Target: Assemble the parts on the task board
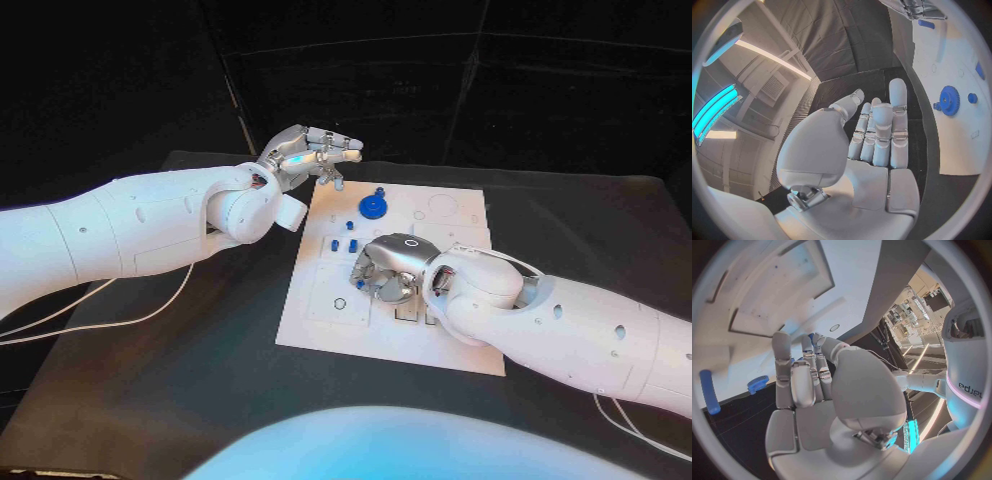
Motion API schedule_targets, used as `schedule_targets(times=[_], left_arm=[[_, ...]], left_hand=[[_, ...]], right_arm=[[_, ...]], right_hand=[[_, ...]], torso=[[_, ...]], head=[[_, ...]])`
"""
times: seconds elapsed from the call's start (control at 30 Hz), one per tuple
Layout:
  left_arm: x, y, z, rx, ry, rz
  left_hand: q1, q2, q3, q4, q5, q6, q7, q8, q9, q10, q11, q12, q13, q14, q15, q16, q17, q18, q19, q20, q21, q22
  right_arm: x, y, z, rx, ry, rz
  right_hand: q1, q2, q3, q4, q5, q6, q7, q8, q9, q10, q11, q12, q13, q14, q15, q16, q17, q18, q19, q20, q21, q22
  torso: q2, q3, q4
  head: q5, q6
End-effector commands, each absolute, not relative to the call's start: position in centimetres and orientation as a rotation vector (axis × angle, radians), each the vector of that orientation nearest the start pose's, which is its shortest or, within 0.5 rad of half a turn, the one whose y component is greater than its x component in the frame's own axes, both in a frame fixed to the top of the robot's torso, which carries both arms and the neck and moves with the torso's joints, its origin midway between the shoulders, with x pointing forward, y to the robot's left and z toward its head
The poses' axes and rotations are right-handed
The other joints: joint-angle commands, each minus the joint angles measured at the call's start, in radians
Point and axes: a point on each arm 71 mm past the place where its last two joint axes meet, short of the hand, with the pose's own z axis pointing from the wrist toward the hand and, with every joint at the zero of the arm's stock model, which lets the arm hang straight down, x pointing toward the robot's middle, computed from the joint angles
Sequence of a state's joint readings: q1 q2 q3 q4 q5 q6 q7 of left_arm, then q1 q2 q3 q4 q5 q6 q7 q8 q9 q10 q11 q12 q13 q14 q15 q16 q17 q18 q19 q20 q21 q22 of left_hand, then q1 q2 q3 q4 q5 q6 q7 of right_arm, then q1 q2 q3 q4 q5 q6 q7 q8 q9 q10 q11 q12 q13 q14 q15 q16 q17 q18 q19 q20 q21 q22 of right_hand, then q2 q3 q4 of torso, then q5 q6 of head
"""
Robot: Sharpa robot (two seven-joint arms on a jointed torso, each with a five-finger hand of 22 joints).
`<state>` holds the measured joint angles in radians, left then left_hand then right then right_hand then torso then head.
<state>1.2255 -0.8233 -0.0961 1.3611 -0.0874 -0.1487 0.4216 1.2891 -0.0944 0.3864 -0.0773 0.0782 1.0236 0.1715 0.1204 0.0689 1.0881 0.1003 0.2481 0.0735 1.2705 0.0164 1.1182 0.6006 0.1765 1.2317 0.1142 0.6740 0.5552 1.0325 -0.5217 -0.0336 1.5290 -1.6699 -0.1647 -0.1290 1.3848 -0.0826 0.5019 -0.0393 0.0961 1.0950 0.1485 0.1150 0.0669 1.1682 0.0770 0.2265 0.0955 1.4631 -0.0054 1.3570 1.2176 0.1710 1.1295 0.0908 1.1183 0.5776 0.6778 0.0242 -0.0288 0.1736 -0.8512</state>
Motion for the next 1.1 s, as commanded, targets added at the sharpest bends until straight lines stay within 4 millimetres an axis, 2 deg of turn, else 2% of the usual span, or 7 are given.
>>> schedule_targets(times=[0.03, 0.2, 0.33, 0.5, 0.8, 0.97, 1.1], left_arm=[[51.2, 23.9, -19.0, -0.981, 1.480, -1.556], [51.2, 23.9, -19.0, -0.981, 1.481, -1.557], [51.2, 23.9, -19.0, -0.981, 1.482, -1.557], [51.2, 23.9, -19.0, -0.981, 1.484, -1.558], [51.2, 24.0, -19.0, -0.982, 1.485, -1.557], [51.2, 24.2, -19.0, -0.984, 1.484, -1.553], [51.1, 24.3, -19.0, -0.985, 1.484, -1.551]], left_hand=[[-0.001, 0.011, -0.002, -0.002, -0.002, 0.001, 0.005, 0.005, -0.002, -0.002, 0.003, 0.004, 0.001, -0.005, -0.001, -0.006, -0.001, 0.005, -0.007, -0.002, -0.006, -0.001], [-0.001, 0.011, -0.002, -0.002, -0.002, 0.001, 0.005, 0.005, -0.002, -0.002, 0.003, 0.004, 0.001, -0.005, -0.001, -0.006, -0.001, 0.005, -0.007, -0.002, -0.006, -0.001], [-0.001, 0.011, -0.002, -0.002, -0.002, 0.001, 0.005, 0.005, -0.002, -0.002, 0.003, 0.004, 0.001, -0.005, -0.001, -0.006, -0.001, 0.005, -0.007, -0.002, -0.006, -0.001], [-0.001, 0.011, -0.002, -0.002, -0.002, 0.001, 0.005, 0.005, -0.002, -0.002, 0.003, 0.004, 0.001, -0.005, -0.001, -0.006, -0.001, 0.005, -0.007, -0.002, -0.006, -0.001], [-0.001, 0.011, -0.002, -0.002, -0.002, 0.001, 0.005, 0.005, -0.002, -0.002, 0.003, 0.004, 0.001, -0.005, -0.001, -0.006, -0.001, 0.005, -0.007, -0.002, -0.006, -0.001], [-0.001, 0.011, -0.002, -0.002, -0.002, 0.001, 0.005, 0.005, -0.002, -0.002, 0.003, 0.004, 0.001, -0.005, -0.001, -0.006, -0.001, 0.005, -0.007, -0.002, -0.006, -0.001], [-0.001, 0.011, -0.002, -0.002, -0.002, 0.001, 0.005, 0.005, -0.002, -0.002, 0.003, 0.004, 0.001, -0.005, -0.001, -0.006, -0.001, 0.005, -0.007, -0.002, -0.006, -0.001]], right_arm=[[41.4, -3.5, -25.9, -0.553, 1.835, 0.829], [41.4, -3.4, -26.0, -0.555, 1.837, 0.831], [41.5, -3.5, -25.9, -0.526, 1.812, 0.850], [41.7, -3.6, -25.6, -0.488, 1.769, 0.863], [41.3, -4.9, -24.6, -0.432, 1.683, 0.900], [40.8, -6.7, -23.6, -0.391, 1.625, 0.916], [41.5, -8.8, -21.6, -0.330, 1.589, 0.901]], right_hand=[[-0.012, -0.001, -0.003, 0.005, -0.006, -0.002, 0.004, -0.003, 0.000, -0.006, 0.001, -0.007, -0.002, 0.044, -0.001, 0.001, -0.003, -0.001, -0.006, 0.006, -0.008, -0.004], [-0.025, -0.008, -0.010, 0.009, 0.001, -0.014, 0.008, -0.012, -0.001, -0.022, 0.005, -0.018, -0.008, 0.042, 0.003, -0.002, -0.009, 0.001, -0.012, 0.008, -0.015, -0.016], [-0.058, -0.039, -0.029, 0.019, 0.012, -0.093, 0.038, -0.054, -0.005, -0.120, 0.039, -0.069, -0.032, 0.030, 0.029, -0.026, -0.046, 0.008, -0.048, 0.028, -0.058, -0.087], [-0.060, -0.048, -0.058, 0.017, 0.010, -0.162, 0.033, -0.053, -0.003, -0.175, 0.044, -0.071, -0.030, 0.019, 0.034, -0.043, -0.070, 0.014, -0.060, 0.039, -0.080, -0.110], [-0.055, -0.044, -0.069, 0.014, 0.023, -0.157, 0.035, -0.046, 0.001, -0.181, 0.044, -0.058, -0.028, 0.021, 0.035, -0.041, -0.068, 0.015, -0.056, 0.039, -0.082, -0.113], [-0.053, -0.047, -0.076, 0.012, 0.030, -0.145, 0.036, -0.042, 0.003, -0.179, 0.044, -0.046, -0.027, 0.022, 0.035, -0.042, -0.072, 0.015, -0.052, 0.039, -0.083, -0.115], [-0.054, -0.050, -0.082, 0.012, 0.030, -0.140, 0.036, -0.040, 0.003, -0.178, 0.044, -0.040, -0.027, 0.023, 0.034, -0.041, -0.072, 0.015, -0.050, 0.039, -0.083, -0.115]], torso=[[0.000, -0.0007, -0.0003], [0.000, 0.0002, -0.0002], [-0.001, -0.0005, -0.0003], [0.000, -0.0002, -0.0004], [-0.001, 0.0001, -0.0013], [-0.002, 0.0002, -0.0025], [-0.002, -0.0004, -0.0030]], head=[[-0.001, 0.000], [0.000, 0.000], [0.000, 0.001], [0.001, 0.001], [0.000, 0.003], [-0.001, 0.007], [-0.010, 0.016]])
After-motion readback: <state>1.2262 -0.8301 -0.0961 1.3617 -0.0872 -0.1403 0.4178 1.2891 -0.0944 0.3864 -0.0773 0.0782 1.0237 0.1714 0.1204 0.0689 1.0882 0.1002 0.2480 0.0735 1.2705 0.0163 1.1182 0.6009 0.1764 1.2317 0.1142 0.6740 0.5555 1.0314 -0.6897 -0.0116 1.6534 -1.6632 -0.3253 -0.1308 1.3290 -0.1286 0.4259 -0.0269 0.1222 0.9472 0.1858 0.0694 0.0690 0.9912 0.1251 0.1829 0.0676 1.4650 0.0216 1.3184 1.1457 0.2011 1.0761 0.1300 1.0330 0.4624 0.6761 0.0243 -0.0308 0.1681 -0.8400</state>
